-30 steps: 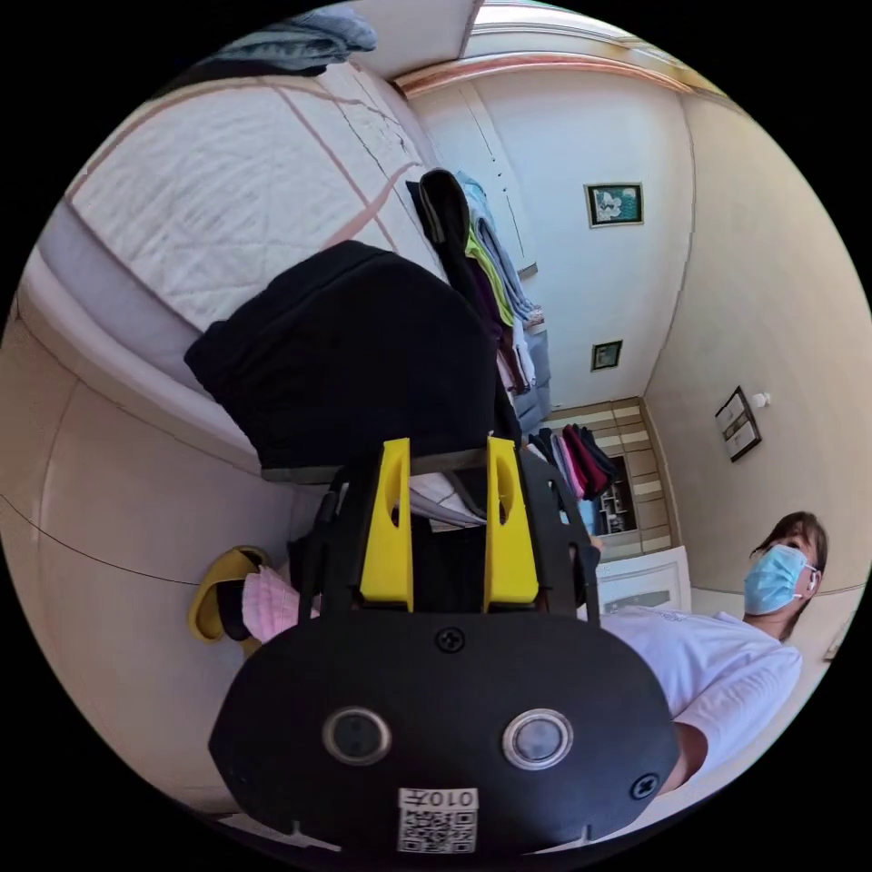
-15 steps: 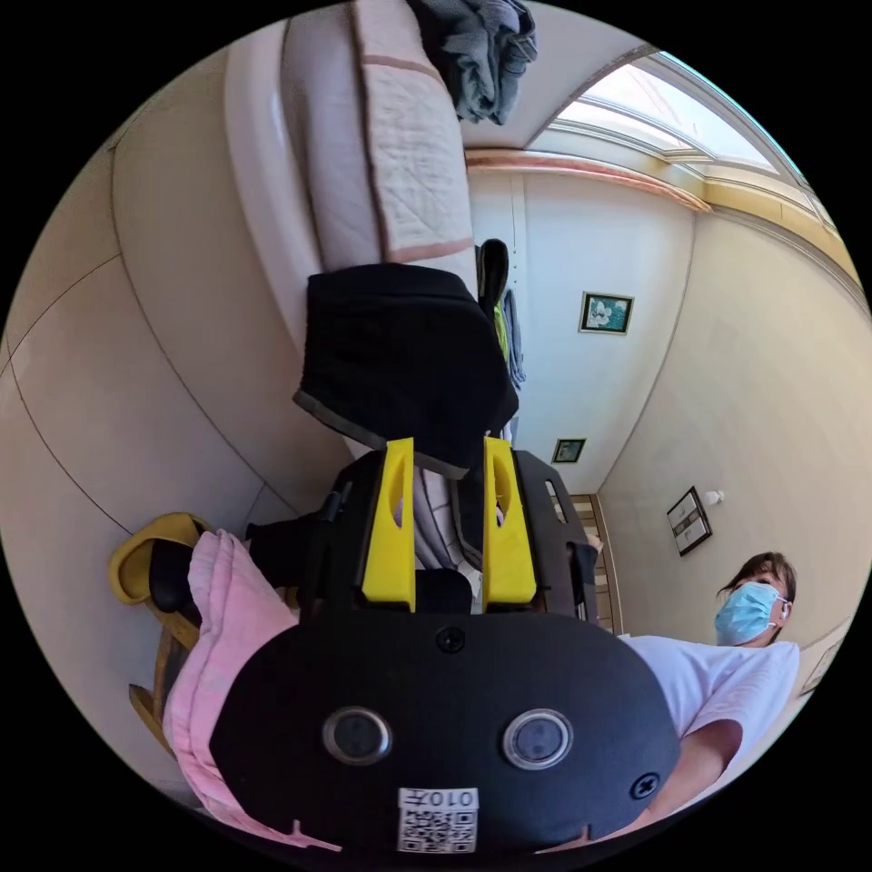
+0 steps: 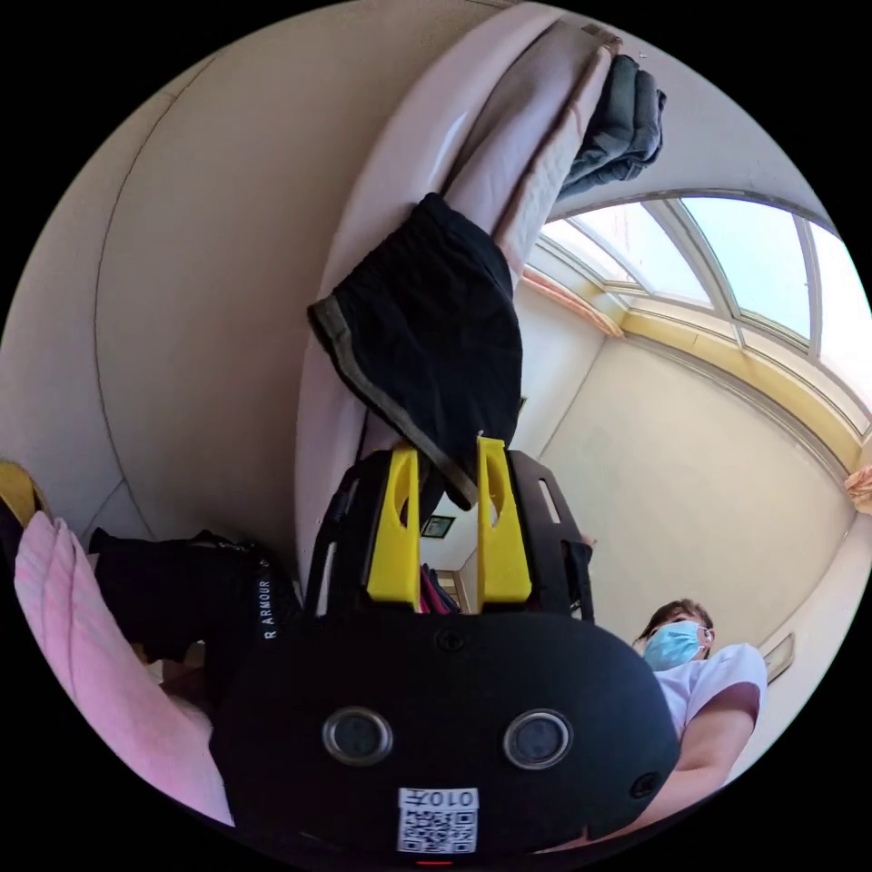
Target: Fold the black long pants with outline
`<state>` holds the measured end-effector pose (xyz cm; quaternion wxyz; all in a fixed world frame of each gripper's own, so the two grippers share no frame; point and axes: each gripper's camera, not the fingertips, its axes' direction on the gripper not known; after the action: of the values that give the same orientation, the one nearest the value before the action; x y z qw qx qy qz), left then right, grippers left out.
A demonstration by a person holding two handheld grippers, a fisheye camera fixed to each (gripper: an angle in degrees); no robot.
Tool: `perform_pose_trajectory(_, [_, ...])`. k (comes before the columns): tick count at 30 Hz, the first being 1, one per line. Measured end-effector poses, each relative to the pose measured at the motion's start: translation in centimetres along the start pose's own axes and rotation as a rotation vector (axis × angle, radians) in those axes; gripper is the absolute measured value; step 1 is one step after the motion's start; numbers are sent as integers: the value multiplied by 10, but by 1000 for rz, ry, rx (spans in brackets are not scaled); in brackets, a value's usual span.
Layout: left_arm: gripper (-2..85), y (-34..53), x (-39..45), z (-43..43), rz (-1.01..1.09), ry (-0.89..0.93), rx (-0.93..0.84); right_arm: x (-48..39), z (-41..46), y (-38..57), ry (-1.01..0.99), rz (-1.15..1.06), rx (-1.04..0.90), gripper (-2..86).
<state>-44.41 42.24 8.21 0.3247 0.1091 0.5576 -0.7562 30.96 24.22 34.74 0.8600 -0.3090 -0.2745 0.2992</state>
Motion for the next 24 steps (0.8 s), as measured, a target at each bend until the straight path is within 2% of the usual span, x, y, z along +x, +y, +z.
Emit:
perform_pose_trajectory(1, [61,-3,13,0,39,-19,4,1,-1,1,1,1,-1,41])
perform_pose_trajectory(5, [24,-32,98,7,274,-315,-53,14,-6,3,-5,30,-10,41])
perform_pose_trajectory(9, [12,-80,174,32,444,-385,-63,23,-15,-16,-32,68,-42,40])
perform_pose_trajectory(12, [8,-112,249,83,607,-474,-163,3,-46,-42,-5,-8,4,39])
perform_pose_trajectory(16, [3,-90,335,157,937,-483,-317,-30,-87,-53,125,-138,55,40])
perform_pose_trajectory(19, [1,-57,330,180,1055,-523,-401,-18,-100,-42,228,-110,54,39])
perform_pose_trajectory(21, [1,-53,290,185,976,-593,-456,27,-89,-28,180,44,-5,39])
perform_pose_trajectory(23, [3,-73,208,172,649,-668,-462,57,-70,-18,145,135,-103,39])
perform_pose_trajectory(24, [4,-77,189,165,577,-662,-450,66,-61,-11,136,144,-134,39])
